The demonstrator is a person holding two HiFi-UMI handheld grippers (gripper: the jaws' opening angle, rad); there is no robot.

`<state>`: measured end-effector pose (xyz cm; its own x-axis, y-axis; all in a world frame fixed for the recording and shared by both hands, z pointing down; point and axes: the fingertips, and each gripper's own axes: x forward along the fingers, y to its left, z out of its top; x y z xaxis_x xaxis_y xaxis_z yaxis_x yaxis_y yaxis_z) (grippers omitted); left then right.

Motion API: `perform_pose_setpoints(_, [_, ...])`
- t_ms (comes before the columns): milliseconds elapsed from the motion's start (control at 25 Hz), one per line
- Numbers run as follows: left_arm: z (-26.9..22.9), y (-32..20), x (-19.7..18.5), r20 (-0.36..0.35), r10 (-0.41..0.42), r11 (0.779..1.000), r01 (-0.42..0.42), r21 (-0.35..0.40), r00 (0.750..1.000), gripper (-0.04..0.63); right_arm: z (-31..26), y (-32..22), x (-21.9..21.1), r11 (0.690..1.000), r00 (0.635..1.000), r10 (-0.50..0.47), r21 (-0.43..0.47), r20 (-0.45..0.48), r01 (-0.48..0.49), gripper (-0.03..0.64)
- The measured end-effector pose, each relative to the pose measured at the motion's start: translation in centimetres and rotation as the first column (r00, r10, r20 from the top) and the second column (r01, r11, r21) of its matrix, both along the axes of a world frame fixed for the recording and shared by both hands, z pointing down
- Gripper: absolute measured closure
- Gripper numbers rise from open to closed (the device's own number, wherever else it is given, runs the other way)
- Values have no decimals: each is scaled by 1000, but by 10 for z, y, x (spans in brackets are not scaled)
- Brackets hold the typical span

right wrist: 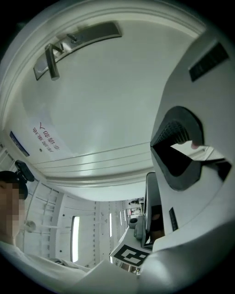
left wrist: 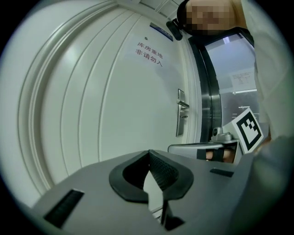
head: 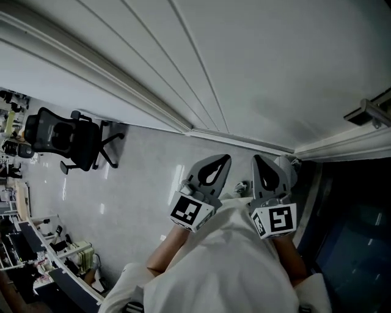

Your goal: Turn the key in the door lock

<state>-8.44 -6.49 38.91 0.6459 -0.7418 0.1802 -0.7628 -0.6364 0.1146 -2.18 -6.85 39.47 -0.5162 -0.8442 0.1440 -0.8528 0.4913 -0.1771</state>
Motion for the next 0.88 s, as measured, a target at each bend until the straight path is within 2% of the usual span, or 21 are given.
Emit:
perform_pose_setpoints(80, [1,10,-10,-12,-45,999,45,3,999,590,5,8,-18,997,997,-71,-5,18,71,613])
perform_pose_setpoints(240, [13,28,-19,-27,-114,993,114,-17,993,590,5,21,-43,976,976,-215,39,20,214,614])
perform_pose_setpoints(480, [11,41,-36,-47,-202,979,203,22,978,590,5,35,-77,919,917,-394,50,57,391,614])
perform_pose_setpoints(560, [15,45,-40,-55,-224,975,224,4,973,591,8,39,-84,909,907,-416,34,64,415,614])
perform_pose_setpoints(720, [15,43,-59,-108,-278,960,278,-14,954,590,12,37,-91,911,910,-413,10,36,412,614])
perform_pose_setpoints(800, [16,42,-60,-117,-270,963,269,-20,956,591,15,34,-90,918,918,-396,-1,29,396,614])
perform_pose_setpoints(880, [19,43,-50,-98,-229,973,228,-21,968,591,17,32,-86,928,928,-372,-8,36,372,614])
